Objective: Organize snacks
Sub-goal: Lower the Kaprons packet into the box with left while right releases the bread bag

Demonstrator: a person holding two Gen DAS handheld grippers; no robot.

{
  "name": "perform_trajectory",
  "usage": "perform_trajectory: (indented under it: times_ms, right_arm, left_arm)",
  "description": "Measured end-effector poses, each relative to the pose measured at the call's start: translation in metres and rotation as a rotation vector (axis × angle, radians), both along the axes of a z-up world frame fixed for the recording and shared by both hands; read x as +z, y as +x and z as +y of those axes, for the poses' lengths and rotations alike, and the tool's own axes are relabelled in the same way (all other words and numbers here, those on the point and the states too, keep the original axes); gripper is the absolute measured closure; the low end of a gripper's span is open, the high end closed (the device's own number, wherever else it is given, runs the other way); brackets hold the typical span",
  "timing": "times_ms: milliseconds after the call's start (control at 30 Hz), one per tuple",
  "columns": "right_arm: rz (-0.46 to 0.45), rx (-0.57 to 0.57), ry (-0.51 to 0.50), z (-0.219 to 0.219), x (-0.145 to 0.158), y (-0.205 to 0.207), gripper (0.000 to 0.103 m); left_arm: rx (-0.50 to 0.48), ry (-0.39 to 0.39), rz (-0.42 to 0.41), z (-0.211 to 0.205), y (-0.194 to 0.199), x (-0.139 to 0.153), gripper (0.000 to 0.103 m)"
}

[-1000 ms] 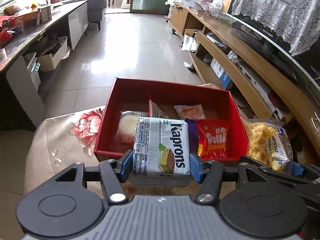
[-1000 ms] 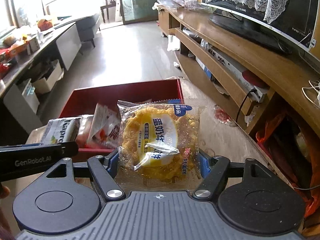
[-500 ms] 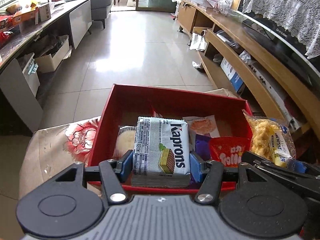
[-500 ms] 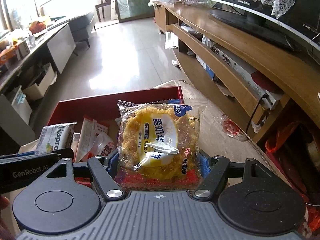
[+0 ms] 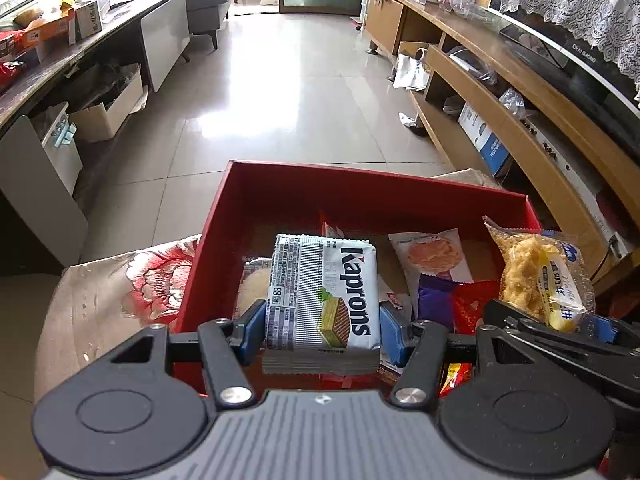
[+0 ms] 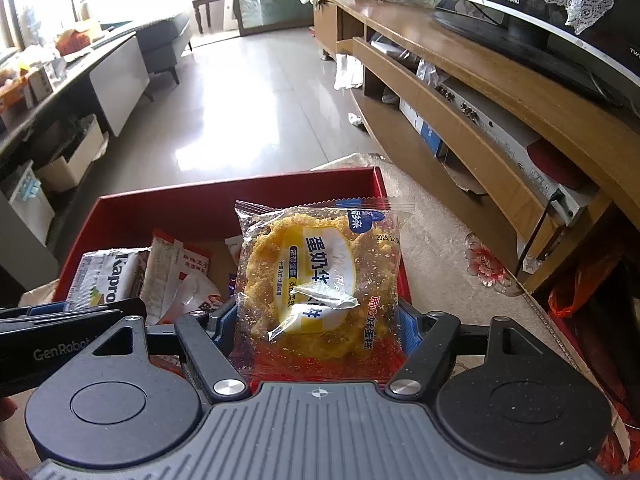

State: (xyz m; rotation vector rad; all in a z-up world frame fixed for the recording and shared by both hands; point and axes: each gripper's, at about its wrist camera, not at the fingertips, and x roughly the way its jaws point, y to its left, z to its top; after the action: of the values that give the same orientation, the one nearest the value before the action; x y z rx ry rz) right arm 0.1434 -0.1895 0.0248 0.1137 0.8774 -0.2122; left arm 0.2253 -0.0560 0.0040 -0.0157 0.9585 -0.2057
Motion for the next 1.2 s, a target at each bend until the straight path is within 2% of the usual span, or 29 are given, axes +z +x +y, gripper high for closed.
perform_trajectory:
  times_ms: [600, 1067, 1200]
  right_arm:
    - [0.018, 0.007, -0.028, 0.006, -0.007, 0.005, 0.020]
    - [-0.026, -0.001, -0.019, 0.002, 0.003, 0.001, 0.016]
    - [-0.046, 0.005, -0.021, 0.002, 0.010, -0.002, 0.014]
  left_arm:
    - [0.012, 0.031, -0.006, -0.005, 0.001, -0.001, 0.046]
    - [0.018, 0.010, -0.017, 0.005, -0.006, 0.010, 0.045]
    - [0.025, 0.008, -0.026, 0.011, -0.012, 0.014, 0.040]
